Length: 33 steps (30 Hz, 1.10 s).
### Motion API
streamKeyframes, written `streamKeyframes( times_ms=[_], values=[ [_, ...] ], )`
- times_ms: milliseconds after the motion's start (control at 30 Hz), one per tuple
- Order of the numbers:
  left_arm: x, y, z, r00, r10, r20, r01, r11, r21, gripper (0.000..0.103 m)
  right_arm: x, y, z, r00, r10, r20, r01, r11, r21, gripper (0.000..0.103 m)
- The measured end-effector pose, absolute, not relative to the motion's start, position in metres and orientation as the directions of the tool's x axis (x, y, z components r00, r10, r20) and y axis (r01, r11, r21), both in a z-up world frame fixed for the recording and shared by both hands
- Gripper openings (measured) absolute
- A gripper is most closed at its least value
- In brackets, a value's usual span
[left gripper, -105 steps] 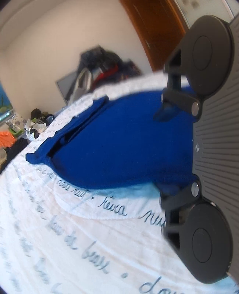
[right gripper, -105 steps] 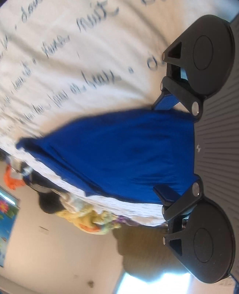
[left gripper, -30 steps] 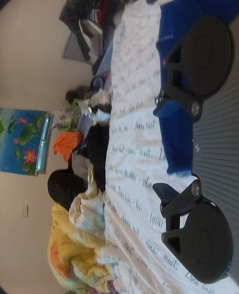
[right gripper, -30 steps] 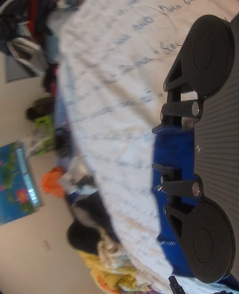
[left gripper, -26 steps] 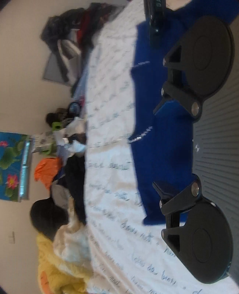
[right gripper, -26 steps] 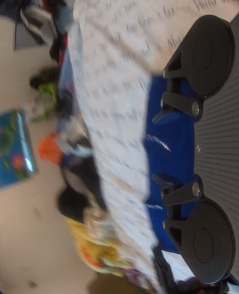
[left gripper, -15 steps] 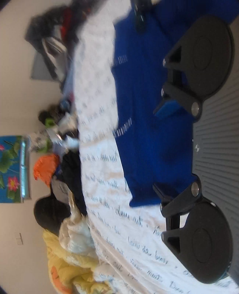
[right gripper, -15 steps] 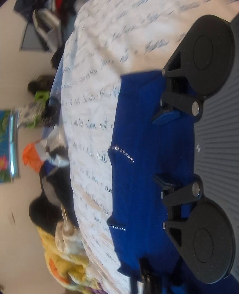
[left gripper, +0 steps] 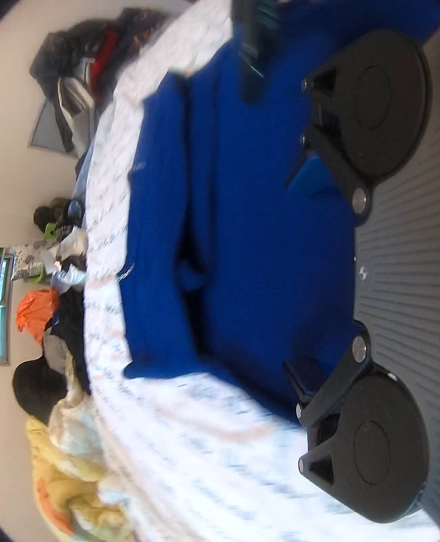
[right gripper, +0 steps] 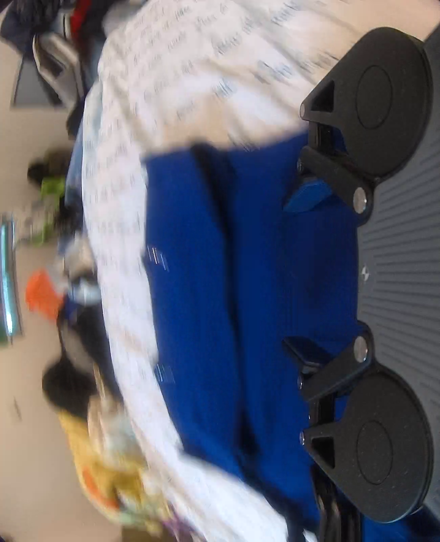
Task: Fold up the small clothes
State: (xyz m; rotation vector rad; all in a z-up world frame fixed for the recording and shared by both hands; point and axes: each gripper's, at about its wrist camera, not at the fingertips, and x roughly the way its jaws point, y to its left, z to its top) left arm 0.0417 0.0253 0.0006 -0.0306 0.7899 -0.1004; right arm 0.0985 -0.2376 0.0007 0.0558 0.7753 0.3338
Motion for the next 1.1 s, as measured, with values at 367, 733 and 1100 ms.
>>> streamKeyframes(
  times_ms=[367, 733, 1100],
  values=[
    [-0.029, 0.019, -0.013, 0.76, -0.015, -0.649, 0.037, 0.999, 0.021, 0.103, -0.007, -0.25, -0.025, 0.734, 0.212, -0.646, -0.233, 0.971, 0.054, 0.103],
    [-0.035, 0.015, -0.014, 0.762, -0.015, -0.647, 0.037, 0.999, 0.02, 0.103, -0.009, -0.248, -0.026, 0.736, 0.21, -0.643, -0.23, 0.972, 0.055, 0.103],
    [-0.034, 0.015, -0.014, 0.763, -0.015, -0.647, 0.037, 0.999, 0.02, 0.103, -0.008, -0.249, -0.026, 0.736, 0.212, -0.643, -0.231, 0.971, 0.055, 0.103]
  ],
)
